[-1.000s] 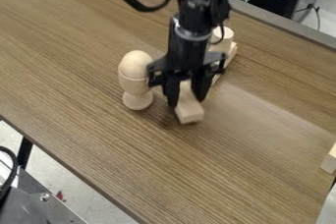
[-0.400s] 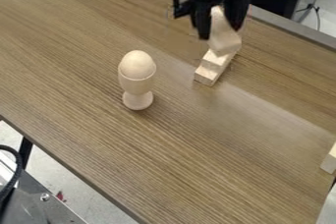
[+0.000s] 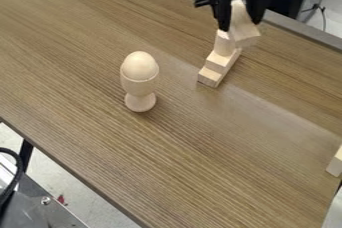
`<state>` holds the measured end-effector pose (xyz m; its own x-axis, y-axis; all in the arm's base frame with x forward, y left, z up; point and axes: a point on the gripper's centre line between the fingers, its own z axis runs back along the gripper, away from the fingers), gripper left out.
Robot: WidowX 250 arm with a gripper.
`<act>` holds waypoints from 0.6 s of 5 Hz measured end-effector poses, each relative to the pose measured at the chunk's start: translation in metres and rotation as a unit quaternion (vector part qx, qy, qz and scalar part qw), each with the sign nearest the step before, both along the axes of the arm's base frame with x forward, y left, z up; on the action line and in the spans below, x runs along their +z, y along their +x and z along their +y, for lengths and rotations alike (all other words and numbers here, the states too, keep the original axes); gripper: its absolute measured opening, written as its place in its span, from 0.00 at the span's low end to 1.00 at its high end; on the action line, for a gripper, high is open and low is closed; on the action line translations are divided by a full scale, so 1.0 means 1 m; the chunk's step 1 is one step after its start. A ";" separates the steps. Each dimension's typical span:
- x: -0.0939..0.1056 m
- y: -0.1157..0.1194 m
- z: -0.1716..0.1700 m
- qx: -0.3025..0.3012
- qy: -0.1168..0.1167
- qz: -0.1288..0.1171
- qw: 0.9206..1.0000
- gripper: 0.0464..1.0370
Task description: Put the block on top of the cylinder
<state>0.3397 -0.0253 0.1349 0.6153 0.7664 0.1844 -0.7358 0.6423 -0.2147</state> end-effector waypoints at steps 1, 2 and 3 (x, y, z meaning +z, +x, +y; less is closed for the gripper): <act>-0.013 0.016 0.007 -0.008 -0.002 0.017 1.000 0.48; -0.017 0.026 0.013 -0.006 -0.007 0.022 1.000 0.48; -0.021 0.032 0.017 -0.005 -0.014 0.027 1.000 0.48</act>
